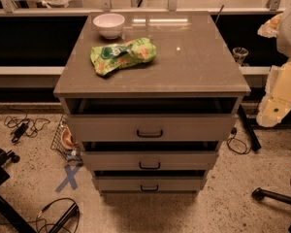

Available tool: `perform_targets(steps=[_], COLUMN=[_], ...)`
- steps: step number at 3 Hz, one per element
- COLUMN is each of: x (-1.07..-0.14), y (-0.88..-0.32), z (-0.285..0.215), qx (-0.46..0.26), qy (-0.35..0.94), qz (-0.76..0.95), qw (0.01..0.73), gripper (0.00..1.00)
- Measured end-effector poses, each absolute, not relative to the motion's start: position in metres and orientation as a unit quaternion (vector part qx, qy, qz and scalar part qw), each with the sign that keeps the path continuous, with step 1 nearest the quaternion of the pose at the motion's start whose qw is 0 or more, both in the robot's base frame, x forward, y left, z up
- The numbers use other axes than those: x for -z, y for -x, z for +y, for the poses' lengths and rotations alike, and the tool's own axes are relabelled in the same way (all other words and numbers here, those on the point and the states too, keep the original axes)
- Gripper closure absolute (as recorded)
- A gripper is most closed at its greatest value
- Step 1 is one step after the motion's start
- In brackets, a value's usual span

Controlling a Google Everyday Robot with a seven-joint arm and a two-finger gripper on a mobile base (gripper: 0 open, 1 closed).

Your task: Open middle drawer

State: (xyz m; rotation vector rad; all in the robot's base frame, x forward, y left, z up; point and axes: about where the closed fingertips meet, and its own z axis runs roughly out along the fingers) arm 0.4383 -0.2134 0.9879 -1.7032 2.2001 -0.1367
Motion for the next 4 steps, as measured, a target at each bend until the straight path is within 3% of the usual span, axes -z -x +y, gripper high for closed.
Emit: perform_targets(steps=[2,4], x=[-0.978,-0.888], y=[-0.444,-0.436], z=[-0.217,-0.237], qx=[0.061,0.078], qy=[0.598,0.612], qz=[0.775,0.750], qw=[0.196,0.237], gripper=[0.00,0.00])
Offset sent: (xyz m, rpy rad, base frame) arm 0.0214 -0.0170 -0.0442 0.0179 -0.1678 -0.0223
